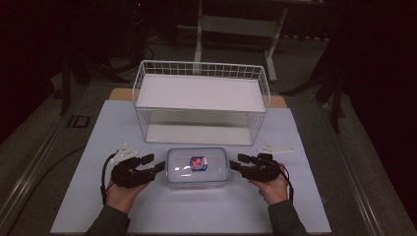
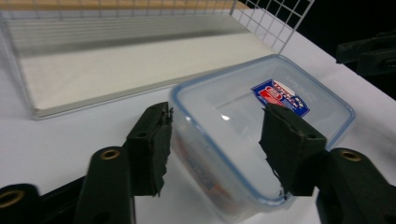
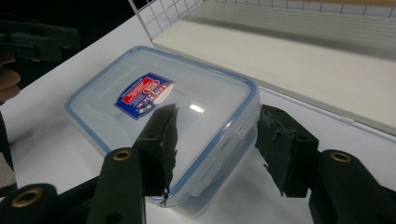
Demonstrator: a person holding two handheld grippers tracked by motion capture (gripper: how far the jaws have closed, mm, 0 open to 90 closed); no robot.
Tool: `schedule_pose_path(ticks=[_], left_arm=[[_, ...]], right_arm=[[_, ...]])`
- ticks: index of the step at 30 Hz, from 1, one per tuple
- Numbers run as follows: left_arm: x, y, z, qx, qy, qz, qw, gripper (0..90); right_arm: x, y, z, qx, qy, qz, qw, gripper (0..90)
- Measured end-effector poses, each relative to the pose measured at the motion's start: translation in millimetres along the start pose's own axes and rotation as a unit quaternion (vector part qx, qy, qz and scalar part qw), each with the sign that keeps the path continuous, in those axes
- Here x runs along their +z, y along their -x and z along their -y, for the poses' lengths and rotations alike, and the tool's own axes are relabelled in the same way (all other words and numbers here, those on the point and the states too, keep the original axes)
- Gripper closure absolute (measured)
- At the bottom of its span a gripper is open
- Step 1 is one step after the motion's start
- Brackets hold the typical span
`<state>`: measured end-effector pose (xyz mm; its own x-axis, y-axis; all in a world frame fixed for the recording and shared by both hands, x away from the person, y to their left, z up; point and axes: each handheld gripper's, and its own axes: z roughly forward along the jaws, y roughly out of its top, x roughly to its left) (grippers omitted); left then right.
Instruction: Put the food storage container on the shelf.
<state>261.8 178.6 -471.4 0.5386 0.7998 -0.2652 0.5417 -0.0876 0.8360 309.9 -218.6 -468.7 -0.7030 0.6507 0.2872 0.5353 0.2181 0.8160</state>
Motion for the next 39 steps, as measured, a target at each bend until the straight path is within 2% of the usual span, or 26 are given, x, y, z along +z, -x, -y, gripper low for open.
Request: schedule_pose_path(ticks=[2, 4, 5, 9, 13, 17, 20, 22, 24, 26, 29, 31, 33, 34, 35, 36, 39], left_arm=[[6.4, 1.6, -1.2, -0.01, -0.004, 0.009, 0.9999, 39.2], [9.7, 2.0, -1.3, -0.016, -0.005, 0.009, 0.9998, 37.9], [16.3, 2.0, -0.9, -0.026, -0.012, 0.01, 0.9995, 37.9], [28.3, -0.6, 2.9, -0.033, -0.036, 0.009, 0.9987, 37.4], [33.5, -6.4, 6.9, -0.054, -0.054, 0.021, 0.9969, 37.4], [37.7, -8.0, 7.7, -0.057, -0.067, 0.028, 0.9957, 36.5], [41.2, -8.9, 8.5, -0.062, -0.073, 0.044, 0.9944, 35.4], [42.2, -9.9, 8.8, -0.066, -0.073, 0.047, 0.994, 33.5], [44.5, -14.7, 9.8, -0.082, -0.069, 0.056, 0.9927, 33.2], [45.4, -17.1, 10.8, -0.092, -0.067, 0.06, 0.9916, 32.2], [46.1, -18.9, 11.6, -0.097, -0.067, 0.066, 0.9909, 31.6], [47.2, -20.9, 12.4, -0.108, -0.07, 0.075, 0.9889, 31.4], [49.1, -23.3, 13.5, -0.122, -0.072, 0.085, 0.9863, 30.6], [49.1, -23.3, 13.5, -0.122, -0.072, 0.085, 0.9863, 30.2], [51.4, -25.8, 14.6, -0.135, -0.076, 0.1, 0.9827, 30.2], [52.3, -26.7, 15.2, -0.141, -0.08, 0.107, 0.981, 29.2], [55.8, -27.0, 16.5, -0.155, -0.091, 0.125, 0.9758, 26.9]], right_arm=[[3.0, 0.8, 0.4, 0.004, -0.006, -0.002, 1.0, 47.0], [4.8, 1.2, 0.6, 0.008, -0.01, -0.002, 0.9999, 47.1], [6.8, 1.5, 0.9, 0.012, -0.014, -0.002, 0.9998, 47.1], [18.4, 5.2, 3.9, 0.035, -0.034, -0.017, 0.9987, 45.9], [27.4, 10.1, 7.7, 0.068, -0.043, -0.053, 0.9953, 40.0], [35.0, 11.9, 10.6, 0.082, -0.063, -0.059, 0.9929, 37.4], [35.9, 13.0, 10.7, 0.092, -0.063, -0.071, 0.9912, 35.3], [36.0, 14.2, 10.8, 0.096, -0.061, -0.075, 0.9907, 35.1], [35.6, 16.9, 11.1, 0.106, -0.056, -0.082, 0.9894, 34.9], [34.0, 17.2, 10.4, 0.103, -0.048, -0.064, 0.9914, 34.6], [31.8, 20.5, 9.6, 0.113, -0.041, -0.057, 0.9911, 32.8], [34.2, 22.2, 10.6, 0.119, -0.048, -0.057, 0.9901, 31.6], [40.0, 23.7, 12.8, 0.132, -0.064, -0.069, 0.9867, 29.2], [40.0, 23.7, 12.8, 0.132, -0.064, -0.069, 0.9867, 29.2], [43.6, 24.5, 14.0, 0.146, -0.074, -0.078, 0.9834, 29.1], [48.7, 24.7, 16.0, 0.164, -0.077, -0.095, 0.9789, 28.1], [51.1, 25.5, 16.9, 0.174, -0.083, -0.105, 0.9756, 27.9]])
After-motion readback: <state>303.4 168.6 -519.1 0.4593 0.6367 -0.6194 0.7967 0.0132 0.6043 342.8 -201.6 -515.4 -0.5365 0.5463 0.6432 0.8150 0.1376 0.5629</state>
